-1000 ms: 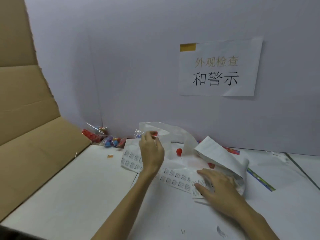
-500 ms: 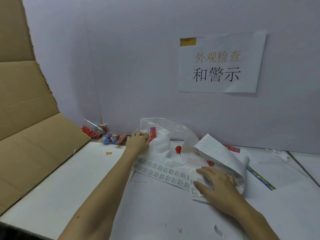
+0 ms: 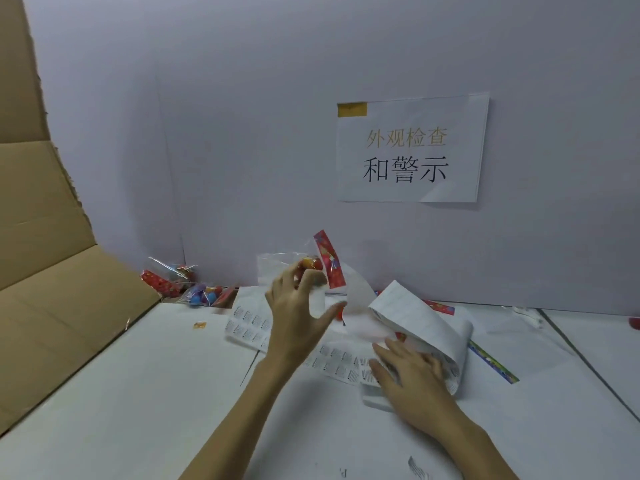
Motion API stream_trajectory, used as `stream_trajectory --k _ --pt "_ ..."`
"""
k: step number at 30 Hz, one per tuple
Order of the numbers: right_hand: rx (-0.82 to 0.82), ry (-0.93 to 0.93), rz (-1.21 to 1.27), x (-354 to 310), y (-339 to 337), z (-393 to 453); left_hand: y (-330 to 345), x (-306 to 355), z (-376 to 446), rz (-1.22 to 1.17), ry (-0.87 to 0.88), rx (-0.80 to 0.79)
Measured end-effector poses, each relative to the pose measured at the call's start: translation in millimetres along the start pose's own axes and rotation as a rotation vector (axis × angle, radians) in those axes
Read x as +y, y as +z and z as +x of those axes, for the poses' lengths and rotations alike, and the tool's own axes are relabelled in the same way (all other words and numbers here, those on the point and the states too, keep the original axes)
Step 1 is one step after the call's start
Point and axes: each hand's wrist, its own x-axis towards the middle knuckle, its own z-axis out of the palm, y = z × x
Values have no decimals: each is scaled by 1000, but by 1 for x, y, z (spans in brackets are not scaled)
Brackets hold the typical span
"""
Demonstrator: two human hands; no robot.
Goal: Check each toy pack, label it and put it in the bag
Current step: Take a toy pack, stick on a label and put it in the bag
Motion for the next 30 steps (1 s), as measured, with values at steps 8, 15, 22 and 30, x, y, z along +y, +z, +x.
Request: stream_trajectory --k 8,15,22,30 --pt "276 20 494 -7 -13 -3 20 44 -44 -960 -567 -296" --pt "281 45 1011 -15 -33 -5 17 51 -47 -1023 -615 -447" --pt "395 -28 916 -7 -37 -4 5 45 -38 -933 -611 -306" --pt "312 -32 934 -10 -43 -8 4 37 -34 -918 -607 -179"
